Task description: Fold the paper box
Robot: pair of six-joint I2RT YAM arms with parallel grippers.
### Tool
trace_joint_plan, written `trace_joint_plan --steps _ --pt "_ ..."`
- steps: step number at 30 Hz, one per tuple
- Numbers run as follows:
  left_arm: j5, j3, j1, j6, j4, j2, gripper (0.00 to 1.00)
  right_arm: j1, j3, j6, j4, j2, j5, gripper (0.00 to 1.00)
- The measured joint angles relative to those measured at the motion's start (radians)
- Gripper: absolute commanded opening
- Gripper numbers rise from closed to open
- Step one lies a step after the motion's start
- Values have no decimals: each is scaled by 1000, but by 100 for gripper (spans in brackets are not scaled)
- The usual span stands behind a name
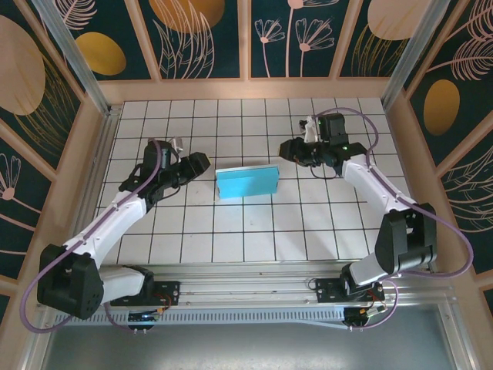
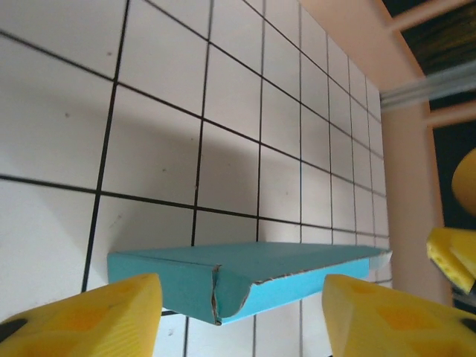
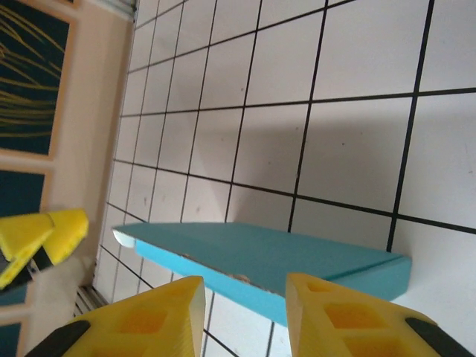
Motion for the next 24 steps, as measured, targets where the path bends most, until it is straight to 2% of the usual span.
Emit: trace_joint_plan --steps 6,18,24 --pt "23 -11 0 -98 48 57 62 0 3 82 -8 53 10 34" --pt "62 -11 -23 -124 91 165 63 10 7 107 -50 110 13 33" --pt "71 -9 -39 -124 108 177 56 18 7 107 -54 110 13 30"
